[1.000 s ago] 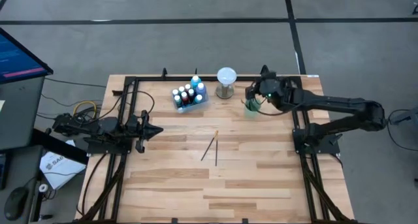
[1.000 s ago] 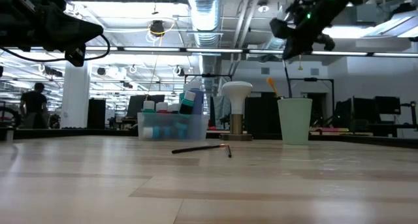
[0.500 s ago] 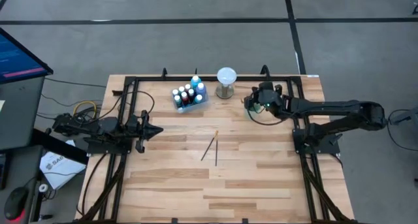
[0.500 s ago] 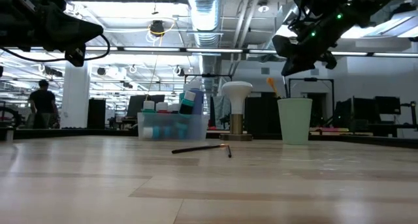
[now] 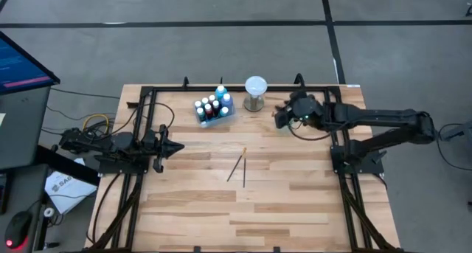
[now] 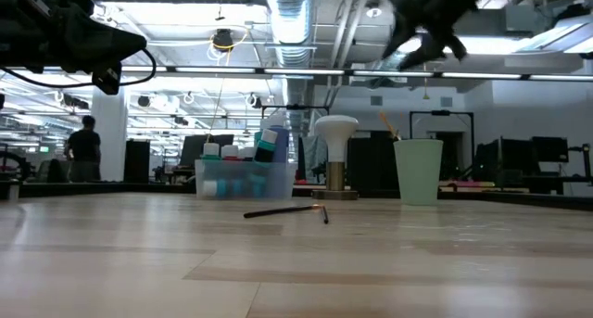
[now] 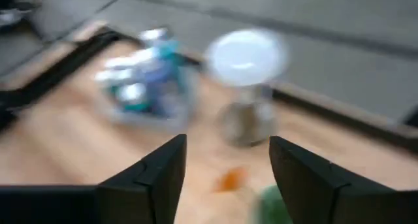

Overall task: Pick & Place Paint Supplies
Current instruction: Put the left gold paint brush into the cup

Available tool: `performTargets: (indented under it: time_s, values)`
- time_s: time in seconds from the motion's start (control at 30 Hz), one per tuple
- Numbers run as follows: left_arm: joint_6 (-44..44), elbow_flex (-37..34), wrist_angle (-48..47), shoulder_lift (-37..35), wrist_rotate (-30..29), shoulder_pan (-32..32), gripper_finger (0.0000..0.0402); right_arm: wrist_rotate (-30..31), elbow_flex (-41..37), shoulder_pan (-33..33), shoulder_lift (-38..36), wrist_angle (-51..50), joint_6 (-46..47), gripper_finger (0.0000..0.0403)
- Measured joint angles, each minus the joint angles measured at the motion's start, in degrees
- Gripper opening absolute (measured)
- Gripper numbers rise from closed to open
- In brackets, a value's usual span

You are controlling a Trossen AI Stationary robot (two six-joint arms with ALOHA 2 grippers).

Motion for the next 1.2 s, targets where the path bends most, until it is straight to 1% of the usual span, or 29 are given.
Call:
performTargets:
  time_s: [0.13,0.33,0.47,0.53,0.6,0.77,0.87,1.1,1.2]
  values:
    - [0.00,0.00,0.00,0.00,0.00,0.00,0.0006,-5.70,8.55,5.20,7.25,-7.88,7.32,0.0217]
    - [0.00,0.00,-0.02,0.00,0.00,0.00,0.0006,-8.79,20.78,12.55,22.89,-18.82,20.50,0.0191]
    - [0.00,0.00,-0.04,0.00,0.00,0.00,0.0006,-9.95,28.67,15.10,32.89,-25.40,28.15,0.0175]
    - [0.00,0.00,-0.02,0.00,0.00,0.00,0.0006,-11.29,31.96,15.44,37.66,-27.81,30.36,0.0176]
    - [0.00,0.00,-0.02,0.00,0.00,0.00,0.0006,-12.59,34.47,15.22,41.97,-28.18,31.77,0.0186]
    - [0.00,0.01,-0.03,0.00,0.00,0.00,0.0006,-15.12,38.51,13.31,50.40,-28.28,32.05,0.0234]
    - [0.00,0.00,-0.02,0.00,0.00,0.00,0.0006,-16.72,39.45,11.85,53.69,-28.24,31.94,0.0252]
    - [0.00,0.00,-0.02,0.00,0.00,0.00,0.0006,-20.84,39.49,9.36,57.08,-26.07,30.27,0.0255]
    - [0.00,0.00,0.00,0.00,0.00,0.00,0.0006,-20.95,39.82,9.15,57.97,-23.51,30.11,0.0255]
